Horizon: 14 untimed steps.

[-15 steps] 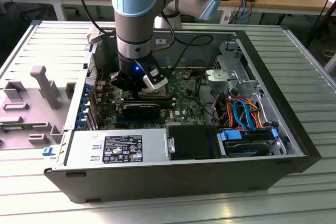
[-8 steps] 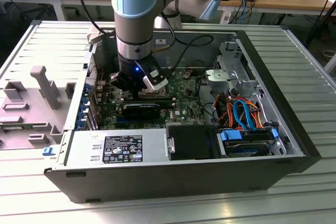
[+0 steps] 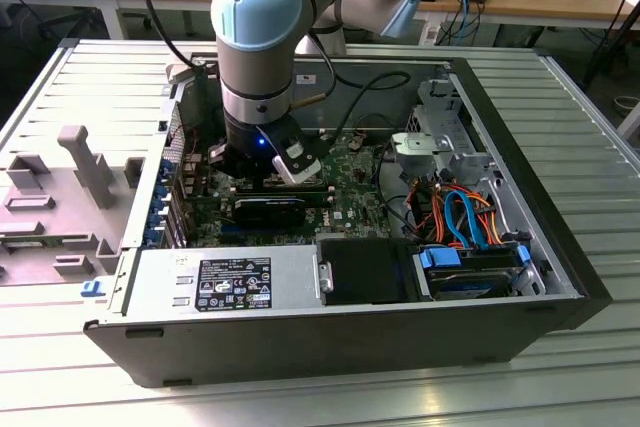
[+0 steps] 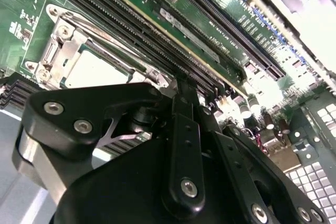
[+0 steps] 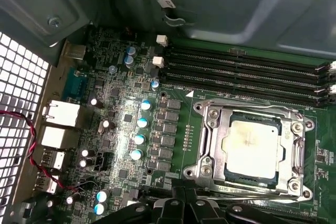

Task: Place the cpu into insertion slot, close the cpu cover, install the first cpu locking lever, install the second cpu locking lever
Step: 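Install the second cpu locking lever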

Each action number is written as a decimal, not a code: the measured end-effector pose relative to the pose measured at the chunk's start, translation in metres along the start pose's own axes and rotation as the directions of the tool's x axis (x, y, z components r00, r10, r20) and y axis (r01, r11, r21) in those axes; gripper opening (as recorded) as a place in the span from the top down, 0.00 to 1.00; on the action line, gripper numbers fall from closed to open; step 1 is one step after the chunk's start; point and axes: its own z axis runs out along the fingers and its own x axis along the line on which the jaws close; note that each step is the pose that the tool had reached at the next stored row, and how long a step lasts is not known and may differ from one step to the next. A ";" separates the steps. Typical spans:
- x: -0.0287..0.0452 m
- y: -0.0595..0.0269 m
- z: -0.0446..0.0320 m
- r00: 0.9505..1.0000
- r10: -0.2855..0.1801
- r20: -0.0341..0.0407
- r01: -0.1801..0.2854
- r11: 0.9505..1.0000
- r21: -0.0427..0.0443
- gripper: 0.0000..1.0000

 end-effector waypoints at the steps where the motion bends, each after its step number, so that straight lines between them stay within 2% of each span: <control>1: -0.0006 -0.0001 0.0000 1.000 0.000 0.000 0.000 1.000 -0.001 0.89; 3: -0.0017 -0.0004 0.0002 1.000 0.000 0.000 0.000 1.000 -0.014 0.89; 6: -0.0018 -0.0004 0.0005 1.000 -0.001 0.002 0.001 1.000 -0.027 0.89; 14: -0.0018 -0.0011 0.0033 1.000 -0.001 0.003 0.001 0.999 -0.037 0.89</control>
